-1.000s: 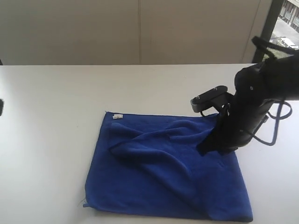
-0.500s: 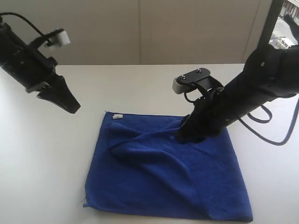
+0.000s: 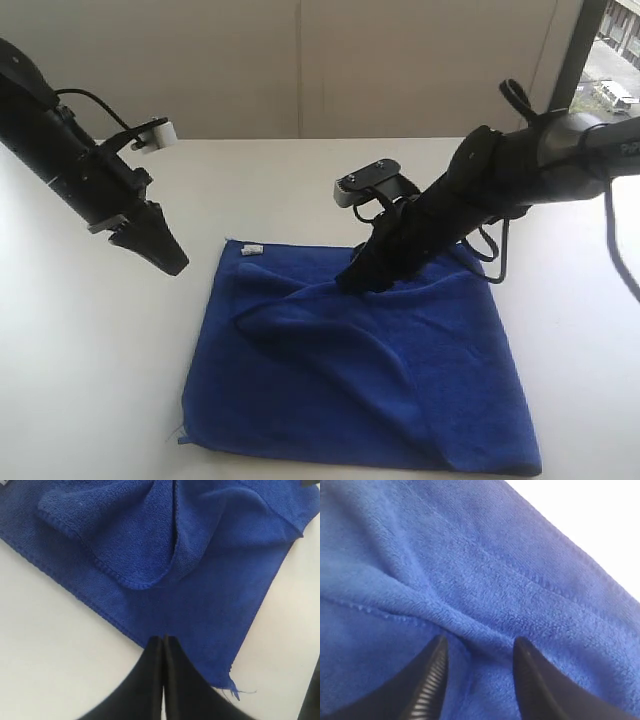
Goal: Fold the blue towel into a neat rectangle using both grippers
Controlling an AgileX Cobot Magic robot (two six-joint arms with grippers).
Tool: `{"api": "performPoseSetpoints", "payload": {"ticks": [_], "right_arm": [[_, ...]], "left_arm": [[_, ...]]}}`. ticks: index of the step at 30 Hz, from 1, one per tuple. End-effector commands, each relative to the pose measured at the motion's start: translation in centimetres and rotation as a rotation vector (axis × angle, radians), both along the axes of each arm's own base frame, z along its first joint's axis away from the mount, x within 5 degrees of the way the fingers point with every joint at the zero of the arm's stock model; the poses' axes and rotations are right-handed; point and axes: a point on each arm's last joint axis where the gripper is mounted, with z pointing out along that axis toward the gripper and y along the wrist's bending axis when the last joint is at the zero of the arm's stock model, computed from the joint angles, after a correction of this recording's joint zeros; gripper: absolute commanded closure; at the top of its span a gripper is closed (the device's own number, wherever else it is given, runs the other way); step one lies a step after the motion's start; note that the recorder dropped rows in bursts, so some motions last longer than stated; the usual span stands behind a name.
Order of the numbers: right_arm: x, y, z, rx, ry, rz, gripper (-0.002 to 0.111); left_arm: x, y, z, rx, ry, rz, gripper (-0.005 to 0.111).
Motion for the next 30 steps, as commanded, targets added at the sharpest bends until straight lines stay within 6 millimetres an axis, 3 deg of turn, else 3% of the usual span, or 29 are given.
{"api": "performPoseSetpoints", "payload": {"ticks": [1, 17, 30], "right_arm": [[0.69, -0.11, -0.77, -0.006, 0.008, 0.018, 0.068], [0.26, 0.51, -0.91, 0.059, 0.052, 0.055, 0.068], [0.33, 0.5, -1.12, 0.06, 0.054, 0.043, 0.095]], "left_arm": [[0.09, 0.09, 0.62, 0.0, -0.047, -0.009, 0.107], [0.28, 0.09, 0.59, 0.002, -0.064, 0.003, 0.107], [0.23, 0.09, 0.6, 0.002, -0.06, 0.0, 0.107]]}}
